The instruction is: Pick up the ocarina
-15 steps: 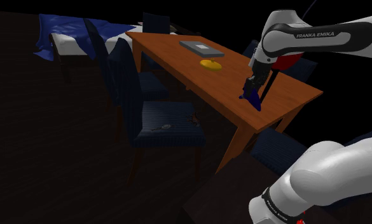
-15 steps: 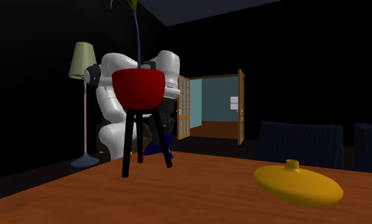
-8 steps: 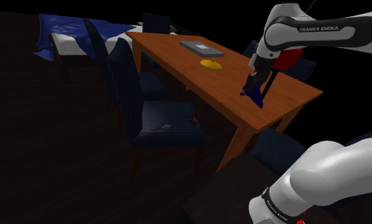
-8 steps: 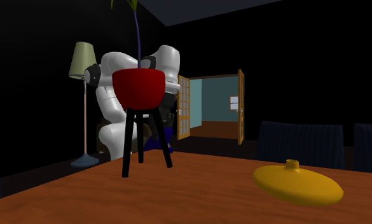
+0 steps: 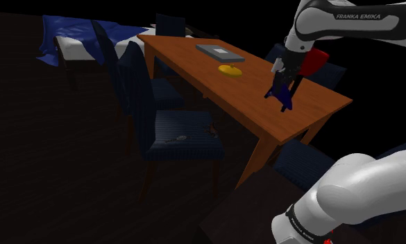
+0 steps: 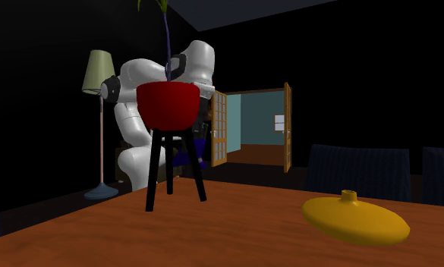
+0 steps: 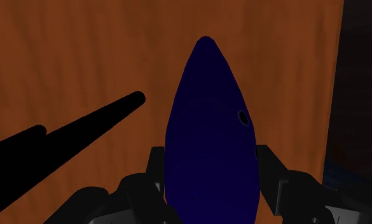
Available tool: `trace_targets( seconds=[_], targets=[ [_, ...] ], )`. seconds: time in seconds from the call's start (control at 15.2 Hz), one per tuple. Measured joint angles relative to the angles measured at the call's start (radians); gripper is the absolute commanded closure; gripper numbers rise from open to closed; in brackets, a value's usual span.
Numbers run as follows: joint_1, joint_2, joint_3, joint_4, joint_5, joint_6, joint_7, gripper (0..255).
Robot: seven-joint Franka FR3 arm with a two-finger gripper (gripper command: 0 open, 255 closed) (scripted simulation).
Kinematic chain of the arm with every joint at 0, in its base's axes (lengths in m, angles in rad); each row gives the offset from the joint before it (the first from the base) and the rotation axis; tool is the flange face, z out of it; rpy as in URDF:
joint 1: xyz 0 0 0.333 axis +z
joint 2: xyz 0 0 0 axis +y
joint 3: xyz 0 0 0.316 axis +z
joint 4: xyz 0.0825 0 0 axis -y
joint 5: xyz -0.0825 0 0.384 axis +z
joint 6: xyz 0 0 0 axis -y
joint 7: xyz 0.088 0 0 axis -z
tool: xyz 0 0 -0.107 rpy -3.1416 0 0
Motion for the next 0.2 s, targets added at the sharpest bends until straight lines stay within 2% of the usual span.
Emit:
trace_targets(
  seconds=[0.2],
  targets=[
    [0.003, 0.005, 0.005, 0.038, 0.005, -0.033, -0.003, 255]
  ],
)
